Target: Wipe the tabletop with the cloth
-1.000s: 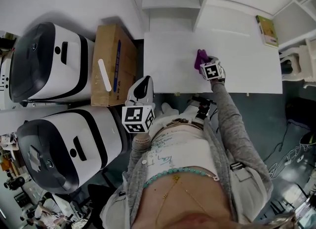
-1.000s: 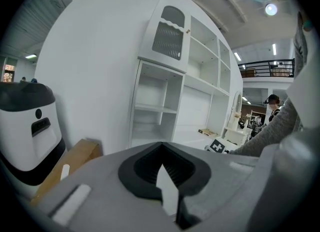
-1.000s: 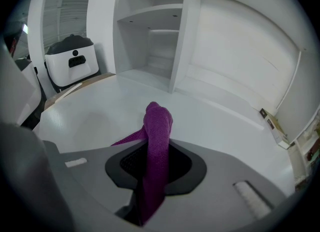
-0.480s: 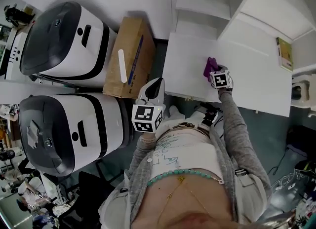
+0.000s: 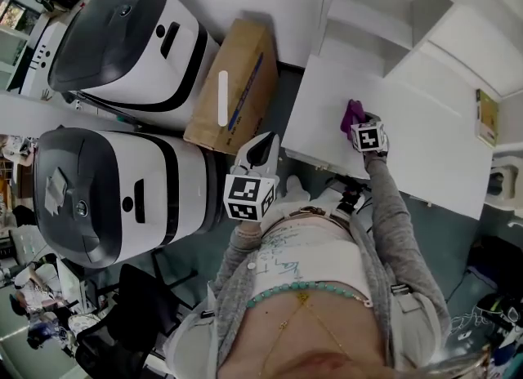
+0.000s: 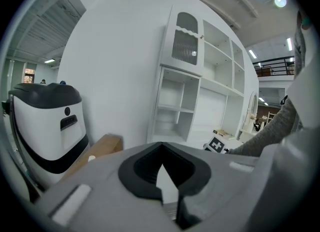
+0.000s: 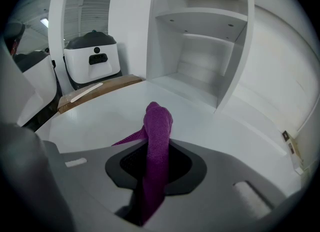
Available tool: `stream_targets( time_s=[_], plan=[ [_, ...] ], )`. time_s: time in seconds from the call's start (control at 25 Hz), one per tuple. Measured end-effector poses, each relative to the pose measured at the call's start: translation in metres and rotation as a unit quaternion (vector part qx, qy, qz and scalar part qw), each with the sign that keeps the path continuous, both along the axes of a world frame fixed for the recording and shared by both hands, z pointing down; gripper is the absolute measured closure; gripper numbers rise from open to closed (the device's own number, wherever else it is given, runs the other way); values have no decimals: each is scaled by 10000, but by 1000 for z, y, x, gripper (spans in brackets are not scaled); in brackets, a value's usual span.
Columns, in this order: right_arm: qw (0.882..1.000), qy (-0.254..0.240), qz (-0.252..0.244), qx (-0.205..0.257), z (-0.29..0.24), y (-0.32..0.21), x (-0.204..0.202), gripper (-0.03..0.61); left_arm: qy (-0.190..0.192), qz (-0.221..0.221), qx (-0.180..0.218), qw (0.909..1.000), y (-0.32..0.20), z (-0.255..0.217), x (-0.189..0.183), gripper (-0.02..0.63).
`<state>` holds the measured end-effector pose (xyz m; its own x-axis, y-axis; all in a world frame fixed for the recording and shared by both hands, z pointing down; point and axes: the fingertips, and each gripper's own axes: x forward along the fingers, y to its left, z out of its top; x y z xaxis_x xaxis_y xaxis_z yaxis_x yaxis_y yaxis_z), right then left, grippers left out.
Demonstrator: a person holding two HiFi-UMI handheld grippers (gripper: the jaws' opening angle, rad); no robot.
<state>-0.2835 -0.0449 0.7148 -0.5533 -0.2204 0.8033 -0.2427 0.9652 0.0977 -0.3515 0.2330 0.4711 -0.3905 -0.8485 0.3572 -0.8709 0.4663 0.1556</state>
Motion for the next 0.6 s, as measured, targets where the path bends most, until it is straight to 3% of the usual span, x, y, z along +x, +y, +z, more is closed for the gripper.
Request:
stream_targets(
  time_s=[0.6],
  plan=[
    [9978, -83, -653, 19, -1, 53, -57, 492, -56, -655, -13, 9978, 56, -1, -14, 614]
  ],
)
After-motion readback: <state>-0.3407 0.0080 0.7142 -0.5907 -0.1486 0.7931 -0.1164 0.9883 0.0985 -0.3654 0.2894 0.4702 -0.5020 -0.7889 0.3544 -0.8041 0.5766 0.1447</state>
